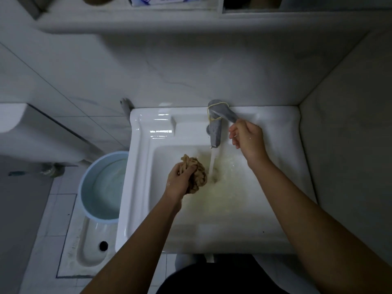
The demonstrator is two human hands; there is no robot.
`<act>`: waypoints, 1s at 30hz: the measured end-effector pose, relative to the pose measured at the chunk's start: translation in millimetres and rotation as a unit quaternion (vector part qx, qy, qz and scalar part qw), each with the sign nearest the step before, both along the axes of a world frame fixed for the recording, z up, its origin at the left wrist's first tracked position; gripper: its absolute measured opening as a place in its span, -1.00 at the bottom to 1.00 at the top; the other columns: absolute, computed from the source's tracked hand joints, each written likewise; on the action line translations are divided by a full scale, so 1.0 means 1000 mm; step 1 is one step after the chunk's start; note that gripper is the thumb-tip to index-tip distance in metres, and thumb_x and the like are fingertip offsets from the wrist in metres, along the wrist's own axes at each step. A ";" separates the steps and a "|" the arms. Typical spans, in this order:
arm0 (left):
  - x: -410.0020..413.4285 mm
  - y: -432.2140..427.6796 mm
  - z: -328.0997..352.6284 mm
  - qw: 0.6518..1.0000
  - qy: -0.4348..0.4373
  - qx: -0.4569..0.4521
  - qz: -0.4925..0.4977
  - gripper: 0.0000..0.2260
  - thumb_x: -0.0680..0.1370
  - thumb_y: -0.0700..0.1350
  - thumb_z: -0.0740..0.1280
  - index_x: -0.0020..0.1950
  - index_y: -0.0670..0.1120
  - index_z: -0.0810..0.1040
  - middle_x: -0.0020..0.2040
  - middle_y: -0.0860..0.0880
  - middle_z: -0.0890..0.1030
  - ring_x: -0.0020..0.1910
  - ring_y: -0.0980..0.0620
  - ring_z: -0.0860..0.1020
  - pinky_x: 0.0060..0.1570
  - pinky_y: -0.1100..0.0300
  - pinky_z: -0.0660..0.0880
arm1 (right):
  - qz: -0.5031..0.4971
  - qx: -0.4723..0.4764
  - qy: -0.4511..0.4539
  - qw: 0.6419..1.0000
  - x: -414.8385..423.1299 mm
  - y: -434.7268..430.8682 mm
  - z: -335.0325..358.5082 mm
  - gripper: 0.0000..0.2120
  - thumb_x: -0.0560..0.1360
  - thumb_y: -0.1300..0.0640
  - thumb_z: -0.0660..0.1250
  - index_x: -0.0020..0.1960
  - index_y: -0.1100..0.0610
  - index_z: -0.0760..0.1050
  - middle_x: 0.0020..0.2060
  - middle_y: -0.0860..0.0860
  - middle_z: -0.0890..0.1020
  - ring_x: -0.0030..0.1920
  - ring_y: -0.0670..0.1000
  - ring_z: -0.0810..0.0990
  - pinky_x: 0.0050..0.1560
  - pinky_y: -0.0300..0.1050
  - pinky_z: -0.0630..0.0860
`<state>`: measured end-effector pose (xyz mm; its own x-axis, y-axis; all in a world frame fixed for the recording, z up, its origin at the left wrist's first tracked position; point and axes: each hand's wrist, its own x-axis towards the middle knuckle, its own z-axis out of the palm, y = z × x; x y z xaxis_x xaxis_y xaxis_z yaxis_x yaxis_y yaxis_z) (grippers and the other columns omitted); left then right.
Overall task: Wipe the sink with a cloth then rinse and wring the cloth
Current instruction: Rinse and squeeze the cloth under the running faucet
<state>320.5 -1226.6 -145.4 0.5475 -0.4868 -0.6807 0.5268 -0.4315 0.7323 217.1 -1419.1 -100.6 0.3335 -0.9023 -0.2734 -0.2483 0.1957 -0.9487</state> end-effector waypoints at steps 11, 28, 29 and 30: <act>-0.008 0.018 0.049 0.996 0.050 -0.074 0.013 -0.55 0.56 0.18 0.33 0.17 -0.18 0.68 -0.10 -0.18 0.70 -0.40 0.04 0.61 -0.50 0.31 0.40 | 0.010 0.158 0.049 0.986 -0.019 0.031 -0.007 -0.60 0.62 -0.12 0.17 -0.13 0.13 0.60 -0.30 0.03 0.65 -0.35 0.02 0.54 -0.34 -0.17 0.45; -0.025 0.008 0.058 0.987 -0.080 -0.086 -0.111 -0.78 0.68 -0.05 0.22 0.03 -0.09 0.63 -0.11 0.01 0.70 -0.12 0.10 0.64 -0.14 0.28 0.58 | 0.220 0.464 -0.079 0.854 -0.030 0.109 0.004 -0.65 0.56 -0.21 0.26 -0.09 0.06 0.59 -0.34 -0.02 0.60 -0.41 -0.08 0.48 -0.40 -0.27 0.36; -0.023 0.008 0.058 0.989 -0.072 -0.093 -0.093 -0.79 0.68 -0.09 0.20 0.09 -0.09 0.62 -0.06 -0.02 0.71 -0.09 0.07 0.65 -0.14 0.26 0.60 | 0.213 0.471 -0.078 0.853 -0.029 0.105 0.001 -0.66 0.54 -0.22 0.28 -0.12 0.06 0.57 -0.38 -0.03 0.53 -0.47 -0.10 0.40 -0.50 -0.29 0.29; -0.021 0.010 0.058 0.986 -0.099 -0.101 -0.088 -0.79 0.66 -0.13 0.18 0.16 -0.07 0.60 0.01 -0.04 0.71 -0.04 0.04 0.65 -0.08 0.20 0.61 | 0.208 0.478 -0.077 0.850 -0.028 0.102 -0.002 -0.66 0.53 -0.23 0.29 -0.13 0.05 0.56 -0.41 -0.04 0.46 -0.51 -0.11 0.34 -0.57 -0.30 0.23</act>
